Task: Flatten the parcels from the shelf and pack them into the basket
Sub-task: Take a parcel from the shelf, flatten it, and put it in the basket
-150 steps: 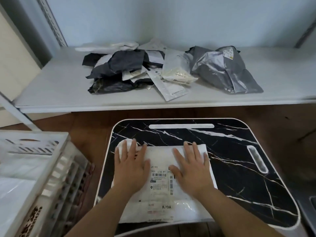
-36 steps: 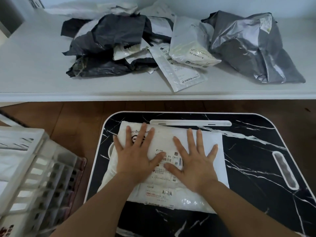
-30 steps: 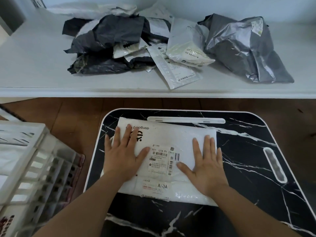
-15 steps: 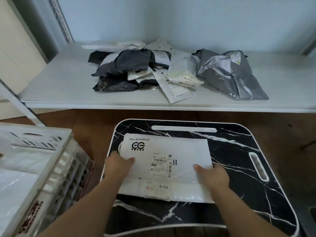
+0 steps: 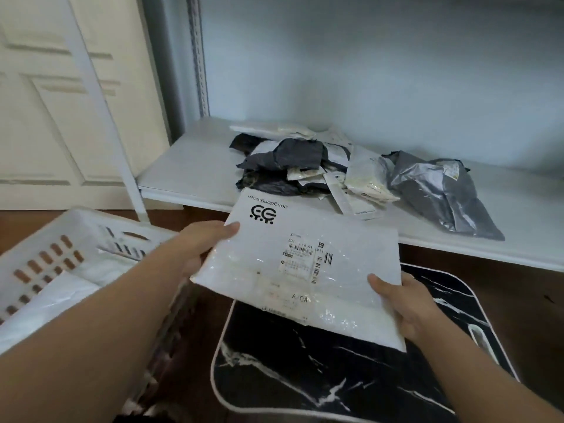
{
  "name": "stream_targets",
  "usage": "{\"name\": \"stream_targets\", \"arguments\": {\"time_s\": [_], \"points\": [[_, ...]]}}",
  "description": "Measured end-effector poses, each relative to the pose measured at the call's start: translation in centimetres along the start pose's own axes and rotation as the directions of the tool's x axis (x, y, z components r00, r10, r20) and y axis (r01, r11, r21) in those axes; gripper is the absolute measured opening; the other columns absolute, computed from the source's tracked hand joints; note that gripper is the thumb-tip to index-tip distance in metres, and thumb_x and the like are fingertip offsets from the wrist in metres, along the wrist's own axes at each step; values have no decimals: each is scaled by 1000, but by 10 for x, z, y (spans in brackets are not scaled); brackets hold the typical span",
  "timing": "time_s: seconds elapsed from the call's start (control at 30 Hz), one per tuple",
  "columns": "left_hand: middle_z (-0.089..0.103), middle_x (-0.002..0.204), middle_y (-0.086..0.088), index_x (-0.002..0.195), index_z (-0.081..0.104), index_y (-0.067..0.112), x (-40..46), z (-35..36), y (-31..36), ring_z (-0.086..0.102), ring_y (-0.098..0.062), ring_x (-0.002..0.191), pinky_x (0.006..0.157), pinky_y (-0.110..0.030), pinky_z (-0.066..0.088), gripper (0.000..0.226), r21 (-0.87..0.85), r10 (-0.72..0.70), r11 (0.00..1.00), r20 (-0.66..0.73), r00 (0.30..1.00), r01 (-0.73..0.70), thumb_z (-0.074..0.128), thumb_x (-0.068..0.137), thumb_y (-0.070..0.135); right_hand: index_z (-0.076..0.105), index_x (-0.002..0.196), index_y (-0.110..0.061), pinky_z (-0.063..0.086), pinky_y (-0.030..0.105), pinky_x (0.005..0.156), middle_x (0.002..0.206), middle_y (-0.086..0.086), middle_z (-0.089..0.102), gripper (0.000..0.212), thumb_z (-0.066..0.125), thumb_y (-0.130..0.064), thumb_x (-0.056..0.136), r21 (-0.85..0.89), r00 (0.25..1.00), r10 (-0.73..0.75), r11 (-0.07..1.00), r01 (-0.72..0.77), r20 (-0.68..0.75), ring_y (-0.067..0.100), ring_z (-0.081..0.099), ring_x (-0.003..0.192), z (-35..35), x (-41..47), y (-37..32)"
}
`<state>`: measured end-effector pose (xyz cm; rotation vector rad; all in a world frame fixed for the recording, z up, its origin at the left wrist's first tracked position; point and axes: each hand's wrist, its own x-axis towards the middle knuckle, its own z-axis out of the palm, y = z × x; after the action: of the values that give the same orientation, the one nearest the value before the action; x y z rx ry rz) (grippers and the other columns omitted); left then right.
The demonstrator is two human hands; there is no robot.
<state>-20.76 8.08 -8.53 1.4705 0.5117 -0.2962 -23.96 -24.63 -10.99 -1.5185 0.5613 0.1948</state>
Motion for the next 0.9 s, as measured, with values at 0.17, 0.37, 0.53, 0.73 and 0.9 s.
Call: {"name": "stream_targets", "arguments": {"time_s": [0.17,0.37,0.53,0.73,0.9], "points": [[68,83,-2,91,67,9,-25,-100,15,66,-18,74,67,-31,57,32,-439,74,895,-28,997,-79,65,81,39,62,94,-17,54,42,77,99,7,70,16,69,-5,86,26,985,-141,990,139,97,26,68,86,82,-15,-26],[64,118,-7,118,54,8,-32,-213,-39,62,-24,97,85,-44,49,52,-698,-305,714,-364,880,-41,63,86,48,64,98,-16,54,43,85,99,5,70,16,66,-3,88,17,959,-198,980,199,205,26,68,89,200,-27,-19],[65,116,-18,128,46,4,-13,-223,-84,65,-36,98,75,-54,56,70,-785,-328,618,-208,922,43,72,77,44,58,97,-15,55,46,87,101,5,68,15,66,-8,87,-52,961,-154,984,170,228,26,66,91,297,-30,11],[71,69,-8,87,60,7,31,-230,-124,68,-19,54,69,-35,58,6,-811,-332,584,-274,903,-31,57,93,7,50,123,-8,50,33,89,120,10,62,40,65,-17,88,-478,907,-90,826,299,412,27,60,107,373,-31,56],[69,85,-11,83,56,2,58,-263,-172,63,-19,39,42,-38,54,9,-755,-429,656,-372,823,1,58,92,3,43,134,-17,41,32,96,132,2,53,53,65,-35,89,-723,790,-249,318,613,561,21,47,123,375,-20,69]]}}
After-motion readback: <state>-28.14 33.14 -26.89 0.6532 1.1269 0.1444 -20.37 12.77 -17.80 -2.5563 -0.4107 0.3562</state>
